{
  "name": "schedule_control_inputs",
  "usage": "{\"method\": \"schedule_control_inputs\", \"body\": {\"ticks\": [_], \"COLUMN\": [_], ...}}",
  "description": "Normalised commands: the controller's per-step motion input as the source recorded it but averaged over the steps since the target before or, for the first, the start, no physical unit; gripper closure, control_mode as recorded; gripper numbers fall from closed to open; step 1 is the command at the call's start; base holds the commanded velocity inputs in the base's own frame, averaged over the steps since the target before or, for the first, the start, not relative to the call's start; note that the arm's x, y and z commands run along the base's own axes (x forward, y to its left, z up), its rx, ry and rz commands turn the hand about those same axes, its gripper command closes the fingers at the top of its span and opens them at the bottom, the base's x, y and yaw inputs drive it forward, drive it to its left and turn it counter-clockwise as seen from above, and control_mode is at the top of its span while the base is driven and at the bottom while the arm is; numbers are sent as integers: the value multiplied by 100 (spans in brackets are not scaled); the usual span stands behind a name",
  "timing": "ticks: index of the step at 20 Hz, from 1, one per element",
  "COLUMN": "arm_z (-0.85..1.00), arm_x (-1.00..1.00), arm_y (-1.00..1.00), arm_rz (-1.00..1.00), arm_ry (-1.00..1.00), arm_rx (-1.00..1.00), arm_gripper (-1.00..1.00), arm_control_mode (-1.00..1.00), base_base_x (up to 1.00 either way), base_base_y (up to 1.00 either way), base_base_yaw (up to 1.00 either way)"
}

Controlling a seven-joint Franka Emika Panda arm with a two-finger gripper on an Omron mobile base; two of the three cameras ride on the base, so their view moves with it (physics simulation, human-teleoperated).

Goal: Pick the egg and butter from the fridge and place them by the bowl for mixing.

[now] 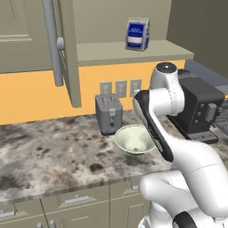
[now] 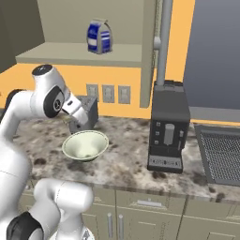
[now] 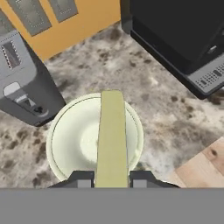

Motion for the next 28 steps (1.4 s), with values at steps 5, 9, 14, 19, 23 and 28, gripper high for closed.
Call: {"method": "schedule_control_inputs", "body": {"ticks": [5, 9, 14, 19, 23, 28], "arm_z": [-21, -23, -26, -40, -39, -36], "arm_x": [-4, -9, -15, -3, 0, 11], "arm_y": [-73, -67, -59, -22, -25, -20], "arm_rz": [-16, -17, -14, 0, 11, 4], "arm_ry": [2, 0, 0, -3, 0, 0], "arm_rx": [15, 9, 4, 5, 12, 0], "arm_gripper": [100, 100, 100, 100, 100, 100], "arm_control_mode": [-100, -100, -100, -100, -100, -100], "base_base_x": [0, 0, 0, 0, 0, 0], "base_base_y": [0, 0, 0, 0, 0, 0], "base_base_yaw": [0, 0, 0, 0, 0, 0]}}
